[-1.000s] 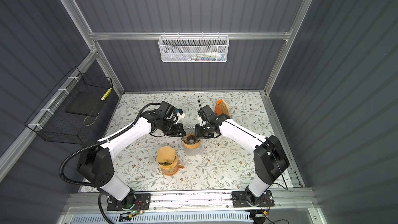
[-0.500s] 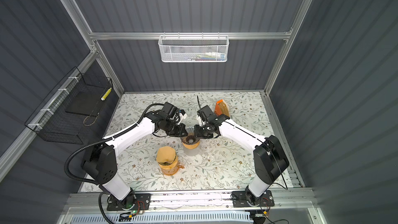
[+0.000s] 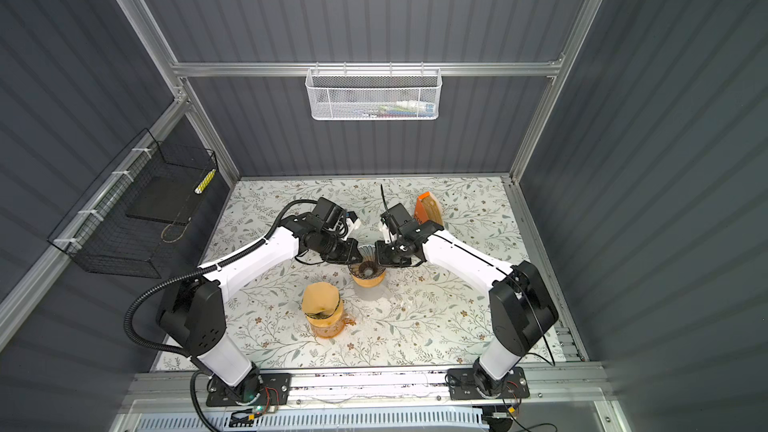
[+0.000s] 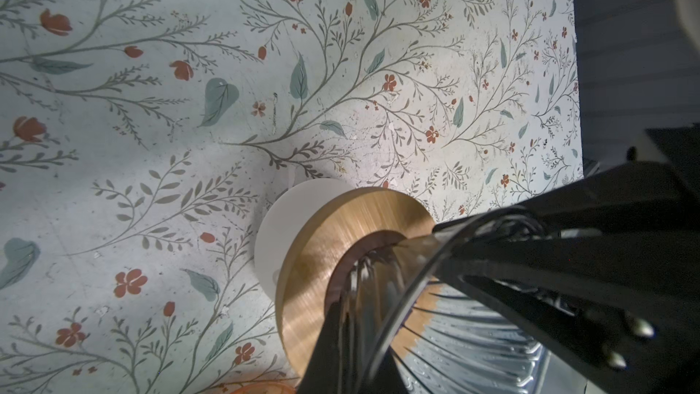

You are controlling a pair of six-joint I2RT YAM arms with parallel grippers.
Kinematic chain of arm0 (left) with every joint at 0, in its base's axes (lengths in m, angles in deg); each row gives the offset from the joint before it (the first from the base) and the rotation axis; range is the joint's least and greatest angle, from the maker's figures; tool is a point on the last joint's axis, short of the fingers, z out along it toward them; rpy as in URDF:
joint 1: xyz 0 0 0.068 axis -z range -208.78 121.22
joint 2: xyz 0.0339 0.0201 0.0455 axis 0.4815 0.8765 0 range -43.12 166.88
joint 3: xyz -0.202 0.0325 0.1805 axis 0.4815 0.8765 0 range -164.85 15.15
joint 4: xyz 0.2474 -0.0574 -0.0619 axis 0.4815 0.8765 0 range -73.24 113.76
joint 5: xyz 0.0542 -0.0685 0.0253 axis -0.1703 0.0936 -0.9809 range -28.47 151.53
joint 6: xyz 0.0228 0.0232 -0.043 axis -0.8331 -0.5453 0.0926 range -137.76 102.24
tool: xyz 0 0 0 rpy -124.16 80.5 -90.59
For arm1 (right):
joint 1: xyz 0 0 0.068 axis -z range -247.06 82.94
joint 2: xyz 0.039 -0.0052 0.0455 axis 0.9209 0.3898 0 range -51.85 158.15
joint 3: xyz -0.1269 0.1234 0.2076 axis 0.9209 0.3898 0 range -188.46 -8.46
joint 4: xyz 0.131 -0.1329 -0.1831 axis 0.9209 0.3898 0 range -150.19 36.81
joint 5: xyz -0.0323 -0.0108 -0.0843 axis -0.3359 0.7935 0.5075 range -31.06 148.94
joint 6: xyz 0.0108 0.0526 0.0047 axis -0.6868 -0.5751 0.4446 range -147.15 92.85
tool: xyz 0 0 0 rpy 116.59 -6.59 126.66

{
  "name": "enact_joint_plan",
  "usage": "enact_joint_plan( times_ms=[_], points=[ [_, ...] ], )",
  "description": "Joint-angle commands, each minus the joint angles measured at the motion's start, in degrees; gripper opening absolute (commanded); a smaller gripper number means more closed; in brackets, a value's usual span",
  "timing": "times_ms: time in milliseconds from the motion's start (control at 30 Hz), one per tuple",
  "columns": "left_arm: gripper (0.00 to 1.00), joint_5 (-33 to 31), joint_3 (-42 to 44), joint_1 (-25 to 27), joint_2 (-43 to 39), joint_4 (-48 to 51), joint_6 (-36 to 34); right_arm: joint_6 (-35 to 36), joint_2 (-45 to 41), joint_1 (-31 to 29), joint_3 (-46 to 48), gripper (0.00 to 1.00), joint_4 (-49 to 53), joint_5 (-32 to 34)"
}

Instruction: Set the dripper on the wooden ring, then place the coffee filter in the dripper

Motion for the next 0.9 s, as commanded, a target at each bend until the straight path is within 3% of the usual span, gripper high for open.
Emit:
enact_joint_plan(
  times_ms=[0, 600, 867],
  points=[
    [0.12, -2.3, 2.4, 0.8, 0.5, 4.0, 0.0, 1.8, 6.3, 0.5, 6.0, 0.00, 7.1, 11.7],
    [0.11, -2.5, -0.7, 0.9, 0.2, 5.4, 0.7, 2.0, 4.5, 0.6, 5.4, 0.00, 8.2, 12.4],
    [0.15, -2.1, -3.7, 0.9, -0.9, 5.4, 1.2, 2.2, 3.3, 1.0, 3.8, 0.00, 9.9, 13.0]
  ],
)
